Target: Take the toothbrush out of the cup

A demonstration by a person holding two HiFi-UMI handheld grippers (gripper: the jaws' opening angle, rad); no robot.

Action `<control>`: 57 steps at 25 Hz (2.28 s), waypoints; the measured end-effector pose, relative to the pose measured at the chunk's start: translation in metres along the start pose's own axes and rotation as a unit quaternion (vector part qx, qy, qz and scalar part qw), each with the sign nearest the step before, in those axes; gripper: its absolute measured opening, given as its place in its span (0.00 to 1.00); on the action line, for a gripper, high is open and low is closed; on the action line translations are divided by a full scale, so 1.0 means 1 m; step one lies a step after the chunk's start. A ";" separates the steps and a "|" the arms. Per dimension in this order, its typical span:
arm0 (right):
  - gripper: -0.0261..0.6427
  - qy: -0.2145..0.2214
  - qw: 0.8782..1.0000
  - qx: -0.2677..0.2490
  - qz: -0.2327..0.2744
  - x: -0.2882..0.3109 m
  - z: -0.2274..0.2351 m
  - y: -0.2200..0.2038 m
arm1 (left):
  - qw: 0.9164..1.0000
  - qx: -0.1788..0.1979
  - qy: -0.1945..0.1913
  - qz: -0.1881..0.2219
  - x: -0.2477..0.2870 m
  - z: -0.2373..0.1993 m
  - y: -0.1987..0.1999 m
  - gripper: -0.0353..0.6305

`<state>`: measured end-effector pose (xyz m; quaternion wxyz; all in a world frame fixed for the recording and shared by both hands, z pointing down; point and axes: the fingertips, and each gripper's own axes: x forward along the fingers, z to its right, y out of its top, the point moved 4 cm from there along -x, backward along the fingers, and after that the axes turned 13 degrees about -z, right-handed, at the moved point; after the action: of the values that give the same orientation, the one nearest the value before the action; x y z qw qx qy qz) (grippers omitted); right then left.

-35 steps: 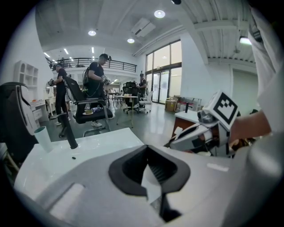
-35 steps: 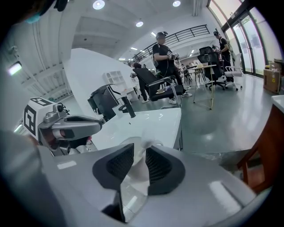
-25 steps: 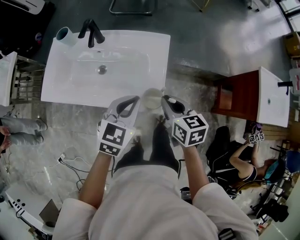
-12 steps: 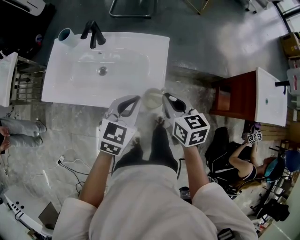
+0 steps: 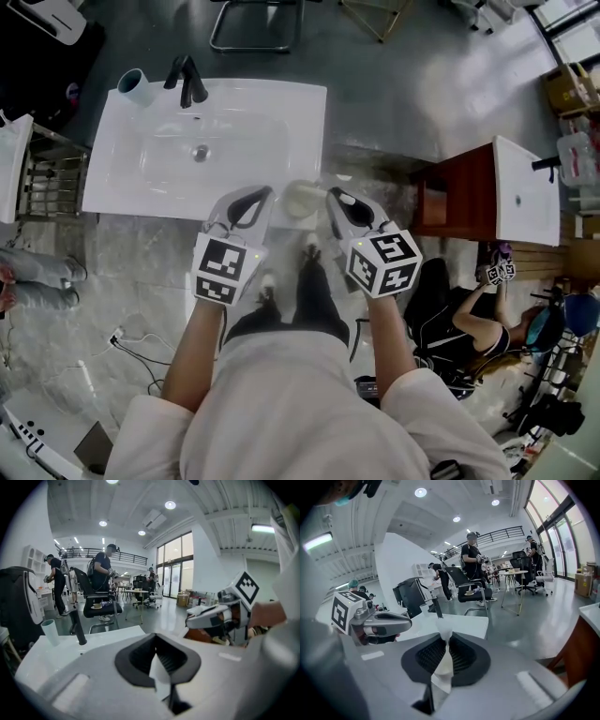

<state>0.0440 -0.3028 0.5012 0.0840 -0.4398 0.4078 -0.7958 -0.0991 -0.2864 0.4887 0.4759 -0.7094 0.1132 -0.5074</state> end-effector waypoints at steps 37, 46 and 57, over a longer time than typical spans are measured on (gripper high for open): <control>0.08 -0.089 0.982 -0.071 0.152 -0.189 -0.090 0.038 | 0.988 0.088 0.020 0.122 -0.143 0.063 0.072 0.05; 0.08 -0.085 0.974 -0.102 0.183 -0.220 -0.113 0.051 | 0.982 0.114 0.020 0.149 -0.163 0.080 0.089 0.05; 0.08 -0.084 0.970 -0.113 0.196 -0.233 -0.126 0.052 | 0.977 0.130 0.030 0.167 -0.185 0.087 0.098 0.05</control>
<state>0.0757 -0.1495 0.2811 0.2223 -0.4231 0.5650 -0.6725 -0.0802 -0.1695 0.2955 0.6387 -0.5968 0.1770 -0.4523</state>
